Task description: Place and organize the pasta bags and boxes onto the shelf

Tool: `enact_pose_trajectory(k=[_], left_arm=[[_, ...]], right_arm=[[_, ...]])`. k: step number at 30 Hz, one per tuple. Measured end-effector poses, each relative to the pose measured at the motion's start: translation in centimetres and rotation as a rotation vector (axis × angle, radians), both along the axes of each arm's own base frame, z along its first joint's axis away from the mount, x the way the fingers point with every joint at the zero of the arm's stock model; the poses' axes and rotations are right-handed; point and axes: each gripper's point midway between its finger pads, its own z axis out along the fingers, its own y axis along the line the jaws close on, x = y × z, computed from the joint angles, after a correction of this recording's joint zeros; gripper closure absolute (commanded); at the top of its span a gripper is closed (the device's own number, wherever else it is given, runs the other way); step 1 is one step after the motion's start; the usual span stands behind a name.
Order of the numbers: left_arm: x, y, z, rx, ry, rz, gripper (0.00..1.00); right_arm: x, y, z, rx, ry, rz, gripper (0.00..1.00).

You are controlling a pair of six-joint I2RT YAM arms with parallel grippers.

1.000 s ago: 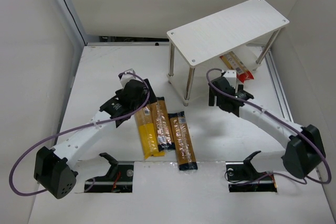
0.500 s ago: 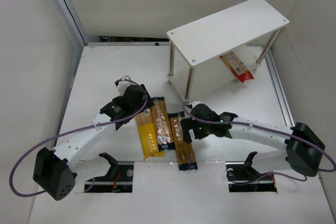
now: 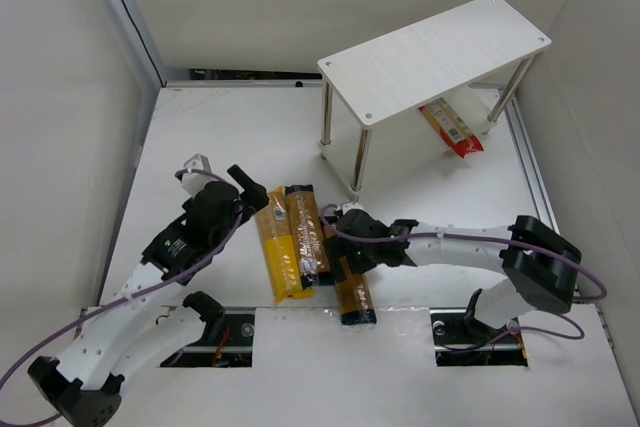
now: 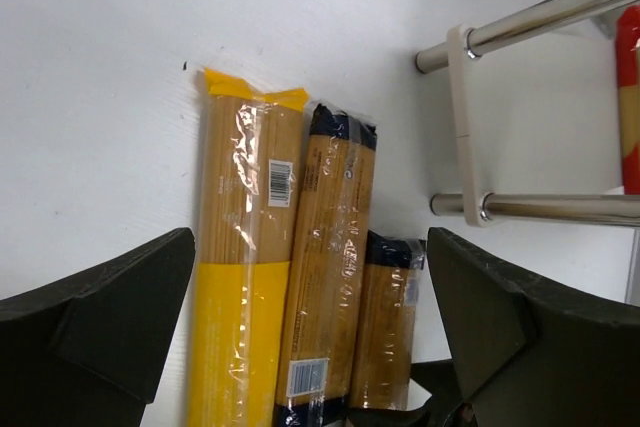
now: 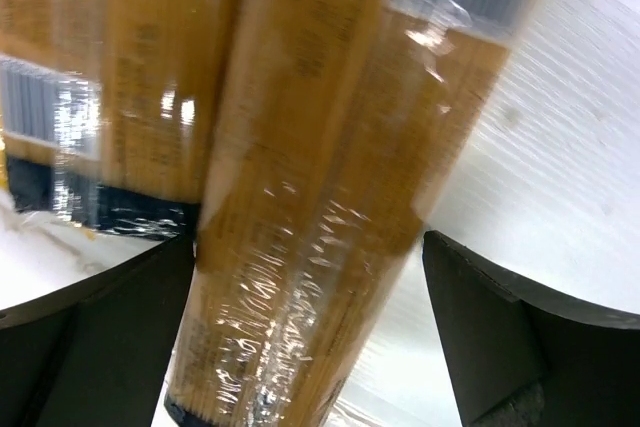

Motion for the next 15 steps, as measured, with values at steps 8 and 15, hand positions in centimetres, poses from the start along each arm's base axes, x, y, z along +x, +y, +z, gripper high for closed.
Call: enact_pose_trajectory(k=[8, 15], left_arm=[[-0.6, 0.5, 0.6, -0.026, -0.037, 0.007, 0.0], [-0.2, 0.2, -0.7, 0.006, 0.01, 0.008, 0.0]], right_arm=[[0.1, -4.0, -0.2, -0.083, -0.026, -0.21, 0.08], [0.5, -2.4, -0.9, -0.118, -0.066, -0.158, 0.08]])
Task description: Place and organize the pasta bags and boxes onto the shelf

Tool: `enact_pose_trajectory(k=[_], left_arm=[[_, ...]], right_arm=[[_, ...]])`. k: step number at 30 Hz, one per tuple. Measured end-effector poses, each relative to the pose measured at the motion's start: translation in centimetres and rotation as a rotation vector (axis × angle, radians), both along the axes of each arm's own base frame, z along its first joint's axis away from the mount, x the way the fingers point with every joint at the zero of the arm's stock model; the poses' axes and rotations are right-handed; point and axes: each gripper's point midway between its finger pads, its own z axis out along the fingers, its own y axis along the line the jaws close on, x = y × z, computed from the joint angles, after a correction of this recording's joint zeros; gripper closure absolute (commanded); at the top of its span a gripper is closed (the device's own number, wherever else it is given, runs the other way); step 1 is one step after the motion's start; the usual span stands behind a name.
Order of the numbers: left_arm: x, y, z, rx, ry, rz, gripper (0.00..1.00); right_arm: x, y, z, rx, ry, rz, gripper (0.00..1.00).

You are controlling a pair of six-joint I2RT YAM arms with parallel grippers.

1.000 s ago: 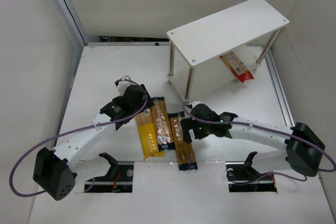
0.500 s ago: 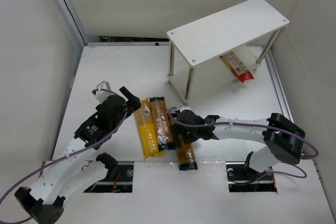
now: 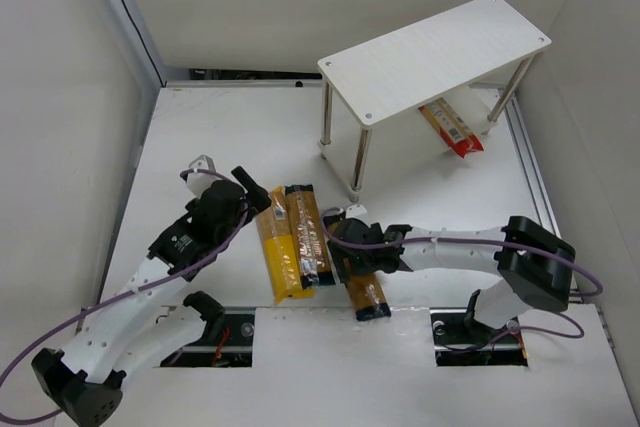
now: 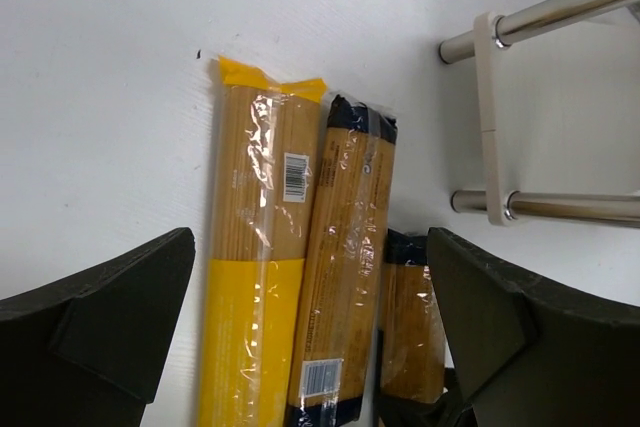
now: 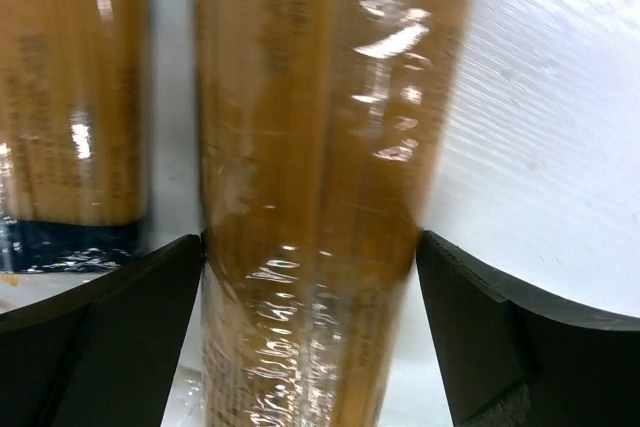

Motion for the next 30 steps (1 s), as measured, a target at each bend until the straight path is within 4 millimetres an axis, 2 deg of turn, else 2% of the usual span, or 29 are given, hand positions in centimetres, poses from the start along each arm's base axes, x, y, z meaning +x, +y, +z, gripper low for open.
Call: enact_pose_trajectory(k=[4, 5, 8, 10, 13, 15, 17, 21, 26, 30], left_arm=[[0.1, -0.1, -0.7, 0.016, 0.023, 0.0, 0.0], [0.1, -0.1, -0.8, 0.018, 0.025, 0.0, 0.0], [0.1, -0.1, -0.8, 0.018, 0.026, 0.0, 0.0], [0.1, -0.1, -0.8, 0.018, 0.026, 0.0, 0.0], [0.1, -0.1, -0.8, 0.018, 0.026, 0.0, 0.0], [0.1, -0.1, -0.8, 0.018, 0.025, 0.0, 0.0], [0.2, -0.1, -0.7, 0.016, 0.022, 0.0, 0.0], [0.6, -0.4, -0.4, 0.008, 0.005, -0.001, 0.0], [1.6, -1.2, -0.4, 0.01, -0.01, -0.014, 0.0], [2.7, -2.1, -0.6, 0.02, -0.017, -0.039, 0.0]], right_arm=[[0.1, 0.9, -0.2, -0.024, -0.041, 0.069, 0.44], [0.2, 1.0, -0.2, -0.026, -0.044, 0.072, 0.68], [0.6, 1.6, 0.8, -0.003, -0.065, 0.06, 1.0], [1.0, 2.0, 1.3, 0.024, -0.08, 0.024, 1.0], [1.0, 1.1, 1.4, 0.015, -0.086, -0.028, 1.0], [0.7, -0.6, 1.6, -0.019, -0.087, -0.068, 1.0], [-0.2, -3.6, 2.2, -0.067, -0.079, -0.134, 1.0], [-1.3, -9.2, 5.4, -0.091, -0.121, -0.255, 1.0], [-0.6, -12.7, 9.3, -0.02, -0.246, -0.359, 1.0], [2.0, -14.5, 10.9, -0.053, -0.356, -0.388, 1.0]])
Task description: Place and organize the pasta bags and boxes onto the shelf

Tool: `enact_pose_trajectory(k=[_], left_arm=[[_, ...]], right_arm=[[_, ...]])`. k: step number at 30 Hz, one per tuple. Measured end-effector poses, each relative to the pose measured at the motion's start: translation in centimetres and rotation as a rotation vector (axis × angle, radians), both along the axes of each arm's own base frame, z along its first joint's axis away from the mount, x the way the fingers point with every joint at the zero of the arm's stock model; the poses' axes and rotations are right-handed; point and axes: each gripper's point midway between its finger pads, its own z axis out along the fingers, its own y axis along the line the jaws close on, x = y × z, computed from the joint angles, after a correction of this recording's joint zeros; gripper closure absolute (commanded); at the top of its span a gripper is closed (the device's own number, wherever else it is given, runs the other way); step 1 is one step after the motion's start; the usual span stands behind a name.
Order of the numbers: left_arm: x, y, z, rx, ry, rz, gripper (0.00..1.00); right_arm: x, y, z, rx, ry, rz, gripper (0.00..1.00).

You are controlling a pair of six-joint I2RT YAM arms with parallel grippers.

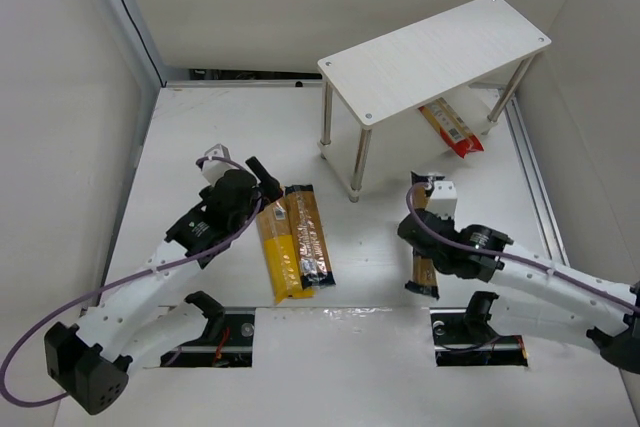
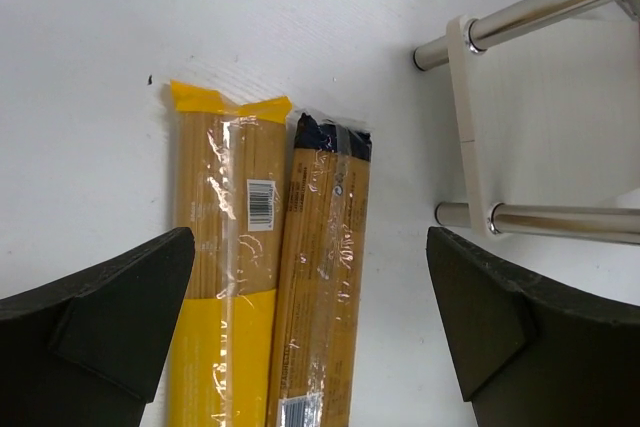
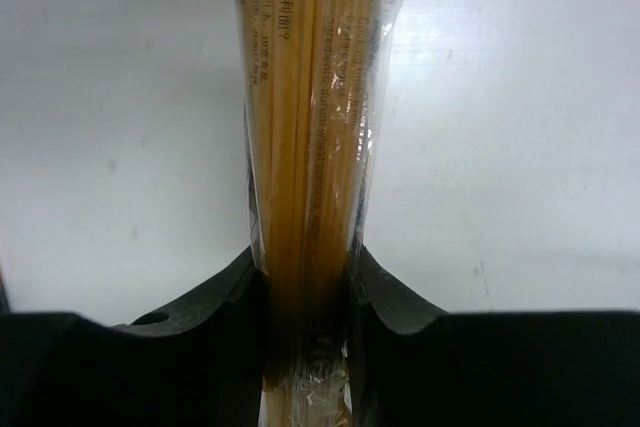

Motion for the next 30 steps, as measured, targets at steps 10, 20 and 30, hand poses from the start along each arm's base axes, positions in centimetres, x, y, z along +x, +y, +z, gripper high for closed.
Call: enact_pose_trajectory(k=[10, 20, 30], left_arm=[[1.2, -0.9, -1.8, 0.058, 0.038, -0.028, 0.0], [1.6, -0.9, -2.2, 0.074, 0.04, -0.021, 0.0], [1.7, -0.8, -2.1, 0.076, 0.037, -0.016, 0.0]], right_arm=[[13.5, -2.4, 3.3, -0.093, -0.179, 0.052, 1.0], [23.1, 1.9, 5.3, -0.185, -0.28, 0.358, 0.99], [27.4, 2.1, 3.7, -0.242, -0.39, 0.316, 0.95]])
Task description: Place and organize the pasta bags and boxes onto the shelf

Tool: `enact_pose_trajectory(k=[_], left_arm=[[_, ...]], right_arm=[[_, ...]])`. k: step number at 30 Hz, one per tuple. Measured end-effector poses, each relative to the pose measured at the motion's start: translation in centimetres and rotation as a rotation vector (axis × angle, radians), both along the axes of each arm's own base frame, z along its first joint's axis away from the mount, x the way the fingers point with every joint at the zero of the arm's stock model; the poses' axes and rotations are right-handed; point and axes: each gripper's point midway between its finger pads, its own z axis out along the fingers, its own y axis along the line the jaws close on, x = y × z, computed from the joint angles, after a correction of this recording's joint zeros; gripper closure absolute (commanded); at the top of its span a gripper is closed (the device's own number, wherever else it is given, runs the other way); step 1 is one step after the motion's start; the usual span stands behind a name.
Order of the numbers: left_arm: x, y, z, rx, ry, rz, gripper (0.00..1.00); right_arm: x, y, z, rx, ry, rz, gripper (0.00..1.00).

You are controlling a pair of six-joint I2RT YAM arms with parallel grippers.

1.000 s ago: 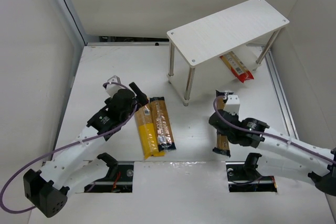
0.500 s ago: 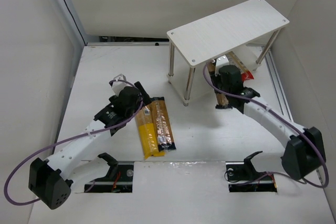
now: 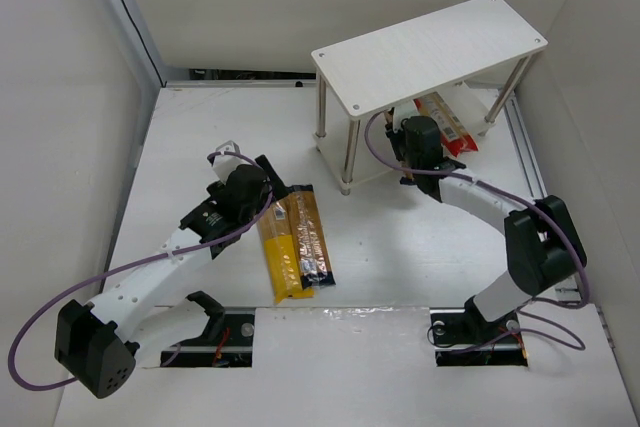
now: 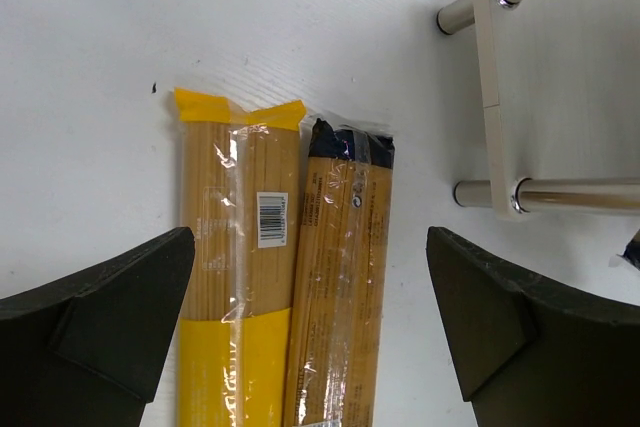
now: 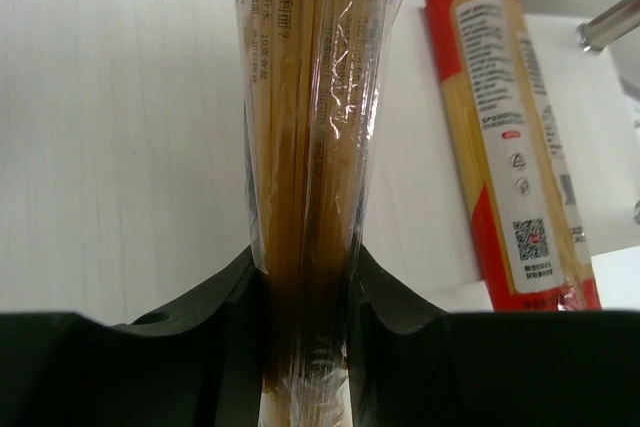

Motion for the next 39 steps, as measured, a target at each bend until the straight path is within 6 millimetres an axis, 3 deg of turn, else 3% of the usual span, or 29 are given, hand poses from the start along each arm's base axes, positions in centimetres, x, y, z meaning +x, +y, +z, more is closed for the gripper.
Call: enact_pose_trajectory(k=[10, 12, 15, 17, 22, 26, 28, 34, 36, 39], left_arm=[[-0.2, 0.1, 0.5, -0.021, -0.01, 0.009, 0.0], [-0.3, 0.1, 0.7, -0.028, -0.016, 0.01, 0.0], [-0.4, 0.2, 0.9, -0.033, -0.021, 0.011, 0.0], [-0.5, 0.3, 1.0, -0.033, -0.021, 0.011, 0.0], [-0.7, 0.4, 1.2, -0.036, -0.023, 0.012, 0.0], [-0.9, 0.5, 1.4, -0.042, -0.026, 0.008, 0.0], [-1.1, 0.5, 1.2, -0.041, -0.018, 0.006, 0.0], [-1.7, 0.5, 0.3, -0.035, 0.028, -0.004, 0.0], [-1.9, 0.4, 0.1, -0.036, 0.038, -0.006, 0.0], [-2.1, 0.3, -0.4, -0.04, 0.051, -0.012, 0.0]], right_arm=[[2.3, 1.3, -0.1, -0.006, -0.118, -0.021, 0.85], [2.8, 1.5, -0.4, -0.022, -0.116, -0.024, 0.59], [3.5, 1.8, -0.3, -0.032, -0.128, -0.046, 0.36], [3.8, 1.9, 0.8, -0.027, -0.165, -0.072, 0.28], [2.9, 2.1, 3.0, -0.008, -0.219, -0.12, 0.24], [0.5, 2.0, 2.4, 0.026, -0.159, -0.157, 0.22], [-1.7, 2.2, 1.7, 0.062, -0.107, -0.161, 0.18], [-10.8, 4.0, -1.9, 0.202, 0.132, -0.107, 0.07], [-13.9, 5.1, -3.7, 0.247, 0.215, -0.066, 0.0], [-19.7, 7.9, -7.1, 0.26, 0.368, 0.065, 0.0]])
